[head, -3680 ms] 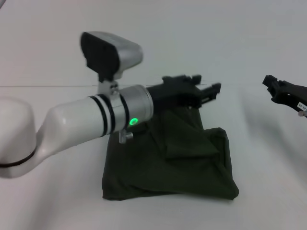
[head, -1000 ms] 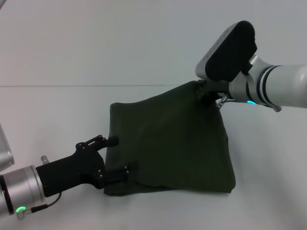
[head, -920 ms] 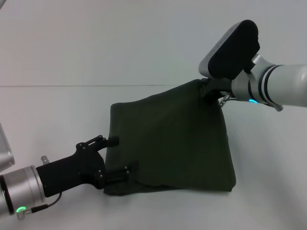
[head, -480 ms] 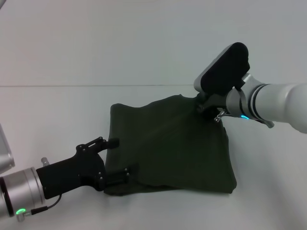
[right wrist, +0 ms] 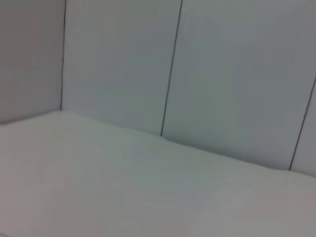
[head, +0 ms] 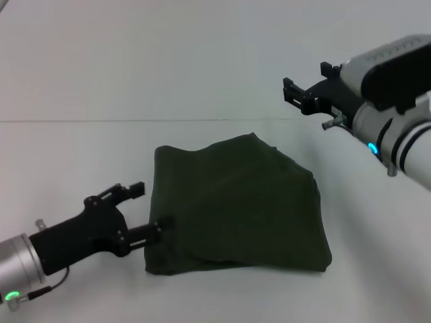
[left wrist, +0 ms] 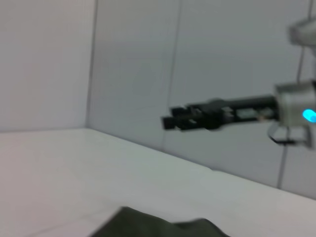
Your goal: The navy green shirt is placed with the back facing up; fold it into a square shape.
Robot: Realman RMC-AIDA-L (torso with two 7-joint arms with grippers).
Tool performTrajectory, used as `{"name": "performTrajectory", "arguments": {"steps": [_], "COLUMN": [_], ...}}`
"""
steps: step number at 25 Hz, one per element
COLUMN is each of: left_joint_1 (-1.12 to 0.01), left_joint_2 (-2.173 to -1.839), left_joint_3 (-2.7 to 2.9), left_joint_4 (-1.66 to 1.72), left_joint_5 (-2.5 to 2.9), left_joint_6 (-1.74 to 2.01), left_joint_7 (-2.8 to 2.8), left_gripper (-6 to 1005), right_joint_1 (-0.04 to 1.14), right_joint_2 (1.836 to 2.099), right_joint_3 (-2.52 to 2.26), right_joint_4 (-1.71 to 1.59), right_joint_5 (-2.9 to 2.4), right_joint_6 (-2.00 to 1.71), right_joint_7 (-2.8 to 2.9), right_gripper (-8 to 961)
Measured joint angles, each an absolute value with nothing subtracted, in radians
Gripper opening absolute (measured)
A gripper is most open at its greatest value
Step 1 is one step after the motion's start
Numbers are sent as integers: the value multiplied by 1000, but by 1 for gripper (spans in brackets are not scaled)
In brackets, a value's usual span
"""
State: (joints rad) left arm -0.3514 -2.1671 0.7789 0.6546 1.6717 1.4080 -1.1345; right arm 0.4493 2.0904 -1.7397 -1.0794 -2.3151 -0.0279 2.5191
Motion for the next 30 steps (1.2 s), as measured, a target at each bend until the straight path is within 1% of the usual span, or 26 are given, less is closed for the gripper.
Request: {"name": "performTrajectory", "arguments": {"steps": [2,5,8,9,11,12,13,15,16,18,19,20,21,23,24,25,27,28,30], "left_joint_1": [-348,-335,-331,-331,-332,-333,-334,-337,-338,-338,-338,-338,-338,-337,-337,-337,-337,-336,-334], "left_joint_2": [-2167,-2168,-2167,-2167,-2165,-2165,-2165,-2163,-2162,-2162,-2162,-2162,-2162,-2161,-2161,-2161,-2161,-2161,-2161], "left_joint_3": [740,715,711,710,710,710,711,714,715,715,714,713,712,710,710,710,709,709,708], "left_joint_4": [647,634,623,623,622,622,622,622,622,622,622,622,622,622,621,621,621,621,621], "left_joint_5": [1658,1608,1573,1571,1571,1573,1575,1577,1577,1582,1584,1590,1592,1594,1594,1595,1596,1596,1597], "left_joint_6": [1418,1424,1425,1425,1425,1424,1422,1418,1417,1417,1417,1417,1417,1418,1419,1417,1417,1419,1425], "left_joint_7": [-1122,-1089,-1066,-1063,-1061,-1061,-1060,-1060,-1059,-1055,-1054,-1053,-1053,-1052,-1050,-1049,-1046,-1046,-1046], "left_gripper": [893,893,893,893,893,893,893,893,893,892,892,892,892,893,893,893,893,893,893], "right_joint_1": [413,379,360,355,351,354,366,377,377,386,395,418,418,435,452,471,524,542,573], "right_joint_2": [2091,2089,2079,2073,2050,2027,1984,1929,1929,1895,1885,1894,1894,1936,1967,1997,2034,2043,2049], "right_joint_3": [-1815,-1899,-1935,-1937,-1938,-1938,-1931,-1911,-1911,-1878,-1842,-1715,-1715,-1538,-1414,-1289,-1064,-992,-888], "right_joint_4": [-1083,-1083,-1131,-1153,-1202,-1238,-1302,-1387,-1387,-1438,-1459,-1469,-1469,-1416,-1354,-1282,-1104,-1043,-923], "right_joint_5": [-2280,-2270,-2304,-2312,-2316,-2314,-2294,-2248,-2248,-2206,-2169,-2049,-2049,-1861,-1711,-1574,-1390,-1335,-1293], "right_joint_6": [62,158,174,172,145,113,40,-40,-40,-116,-187,-372,-372,-592,-743,-888,-1106,-1184,-1285], "right_joint_7": [2532,2603,2690,2710,2751,2769,2781,2771,2771,2734,2686,2532,2532,2315,2159,1998,1767,1688,1569], "right_gripper": [660,668,676,625,523,472,421,350,314,243,208,178,147,86,56,52,43,39,30]}}
